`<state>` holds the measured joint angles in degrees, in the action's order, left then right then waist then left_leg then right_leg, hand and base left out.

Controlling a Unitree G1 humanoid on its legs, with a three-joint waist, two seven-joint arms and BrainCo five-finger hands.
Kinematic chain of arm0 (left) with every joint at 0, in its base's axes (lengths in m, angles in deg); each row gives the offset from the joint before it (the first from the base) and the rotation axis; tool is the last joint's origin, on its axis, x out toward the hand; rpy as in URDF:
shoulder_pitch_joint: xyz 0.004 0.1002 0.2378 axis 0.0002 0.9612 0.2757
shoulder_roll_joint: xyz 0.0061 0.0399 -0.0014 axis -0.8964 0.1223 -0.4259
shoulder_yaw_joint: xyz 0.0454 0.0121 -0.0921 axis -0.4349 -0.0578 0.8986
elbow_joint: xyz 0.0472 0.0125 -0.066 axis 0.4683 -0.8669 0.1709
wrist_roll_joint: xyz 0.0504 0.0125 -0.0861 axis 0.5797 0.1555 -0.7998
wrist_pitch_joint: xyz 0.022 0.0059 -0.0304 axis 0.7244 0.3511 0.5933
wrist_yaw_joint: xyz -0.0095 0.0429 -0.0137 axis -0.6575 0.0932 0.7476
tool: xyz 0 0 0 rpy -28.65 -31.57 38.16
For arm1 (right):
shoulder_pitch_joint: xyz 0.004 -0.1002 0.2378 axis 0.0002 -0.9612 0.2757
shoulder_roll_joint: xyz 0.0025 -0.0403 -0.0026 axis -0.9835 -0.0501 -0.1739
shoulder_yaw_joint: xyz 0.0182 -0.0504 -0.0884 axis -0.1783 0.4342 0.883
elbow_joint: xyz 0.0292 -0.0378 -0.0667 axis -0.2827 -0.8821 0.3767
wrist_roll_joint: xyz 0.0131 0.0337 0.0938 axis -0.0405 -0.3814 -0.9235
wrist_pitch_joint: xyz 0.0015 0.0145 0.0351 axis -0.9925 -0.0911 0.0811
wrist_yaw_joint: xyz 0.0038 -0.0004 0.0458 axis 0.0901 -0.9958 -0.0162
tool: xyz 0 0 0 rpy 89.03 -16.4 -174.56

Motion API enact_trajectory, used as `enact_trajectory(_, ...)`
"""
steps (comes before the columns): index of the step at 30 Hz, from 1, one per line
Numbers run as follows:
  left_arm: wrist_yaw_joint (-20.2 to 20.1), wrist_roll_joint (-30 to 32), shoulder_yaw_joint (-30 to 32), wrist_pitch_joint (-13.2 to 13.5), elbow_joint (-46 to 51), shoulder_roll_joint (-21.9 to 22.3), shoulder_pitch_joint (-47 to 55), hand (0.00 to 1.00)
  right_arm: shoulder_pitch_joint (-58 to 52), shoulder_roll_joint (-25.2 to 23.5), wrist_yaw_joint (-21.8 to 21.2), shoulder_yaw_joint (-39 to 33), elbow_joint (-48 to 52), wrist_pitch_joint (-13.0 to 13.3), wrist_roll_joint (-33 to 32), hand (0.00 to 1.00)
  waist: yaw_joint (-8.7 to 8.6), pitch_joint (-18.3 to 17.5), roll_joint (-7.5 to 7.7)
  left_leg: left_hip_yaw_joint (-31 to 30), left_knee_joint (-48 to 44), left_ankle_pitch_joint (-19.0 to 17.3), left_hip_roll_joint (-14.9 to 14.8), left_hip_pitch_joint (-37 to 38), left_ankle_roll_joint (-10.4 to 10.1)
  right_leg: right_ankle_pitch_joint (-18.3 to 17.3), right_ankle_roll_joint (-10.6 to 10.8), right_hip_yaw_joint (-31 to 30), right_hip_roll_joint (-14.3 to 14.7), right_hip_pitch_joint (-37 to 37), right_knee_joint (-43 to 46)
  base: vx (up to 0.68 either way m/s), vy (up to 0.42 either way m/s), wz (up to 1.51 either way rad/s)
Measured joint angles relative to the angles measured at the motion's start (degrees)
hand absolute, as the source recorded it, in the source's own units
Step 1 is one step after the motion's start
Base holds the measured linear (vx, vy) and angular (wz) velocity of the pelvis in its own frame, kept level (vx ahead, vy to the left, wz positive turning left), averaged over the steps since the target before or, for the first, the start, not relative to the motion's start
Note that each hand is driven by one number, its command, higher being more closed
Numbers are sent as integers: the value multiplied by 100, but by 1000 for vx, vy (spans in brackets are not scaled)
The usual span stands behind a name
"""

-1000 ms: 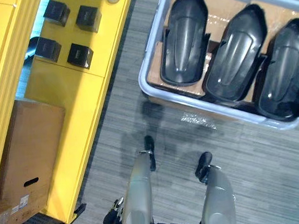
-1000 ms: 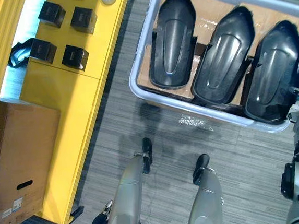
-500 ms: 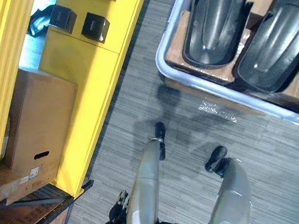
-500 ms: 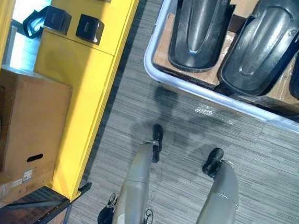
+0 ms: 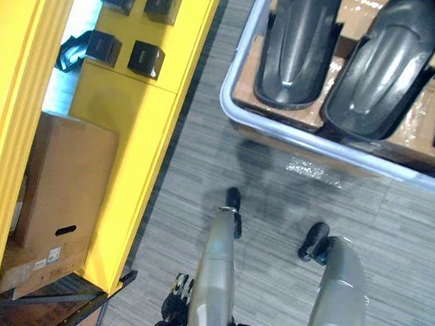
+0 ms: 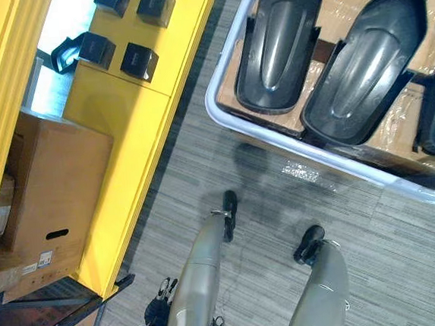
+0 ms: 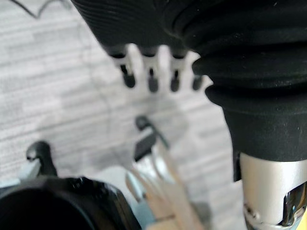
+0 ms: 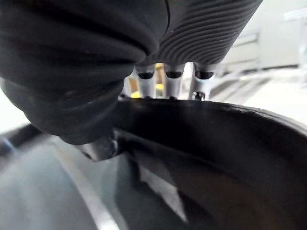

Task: Walk over and take plastic housings, then place them on the shelf

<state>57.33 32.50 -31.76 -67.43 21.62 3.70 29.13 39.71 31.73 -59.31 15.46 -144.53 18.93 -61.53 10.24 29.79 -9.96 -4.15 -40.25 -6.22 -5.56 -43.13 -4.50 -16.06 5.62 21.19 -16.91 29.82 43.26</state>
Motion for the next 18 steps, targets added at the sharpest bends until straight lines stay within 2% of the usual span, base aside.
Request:
enact_trajectory(2, -6, -57, 48, 7, 16, -56, 11, 0, -19, -167, 20, -10, 94, 182, 0, 100, -12, 8, 167, 1, 91, -19, -35, 200, -17, -11, 19, 45, 36, -225, -127, 0, 0, 0)
enact_trajectory(4, -9, -181, 113, 3, 205, -195, 152, 0, -77, -484, 141, -65, 132, 301, 2, 100, -16, -14, 494, 6, 278, -12, -93, 475, -28, 25, 68, 70, 136, -543, -416, 46, 0, -2)
enact_trajectory(5, -11, -183, 113, -2, 245, -247, 185, 0, -120, -534, 147, -84, 136, 323, 11, 100, -16, -18, 583, 12, 332, -9, -95, 558, -33, 37, 77, 75, 159, -627, -485, 65, -8, 5)
enact_trajectory(7, 13, -210, 125, -36, 343, -447, 233, 0, -327, -699, 144, -291, 209, 392, 217, 100, -19, -19, 857, 35, 593, 4, -98, 914, -48, 148, 79, 112, 215, -1027, -847, 84, 6, 4)
enact_trajectory(14, 130, -440, 233, -172, 1201, -708, 438, 0, -1008, -989, 139, -685, 1183, 425, 214, 100, -104, -23, 1267, 244, 1286, 38, -90, 1946, -47, 498, 183, 196, 386, -2139, -1921, 122, 13, -4)
enact_trajectory(15, 215, -426, 298, -125, 1375, -758, 478, 0, -1164, -1088, 144, -687, 1503, 409, 216, 100, -125, -51, 1385, 321, 1435, 65, -92, 2127, -54, 548, 189, 192, 396, -2288, -2098, 102, -15, -8)
enact_trajectory(17, 366, -419, 344, 19, 1765, -754, 550, 0, -1471, -1192, 217, -717, 2064, 392, 223, 100, -165, -129, 1501, 382, 1646, 90, -90, 2393, -63, 660, 210, 207, 419, -2568, -2393, 140, -20, -11)
enact_trajectory(18, 565, -378, 377, 76, 2220, -733, 602, 0, -1686, -1334, 277, -901, 2511, 365, 253, 100, -165, -188, 1575, 477, 1810, 94, -85, 2615, -68, 718, 222, 199, 435, -2760, -2601, 160, -37, -16)
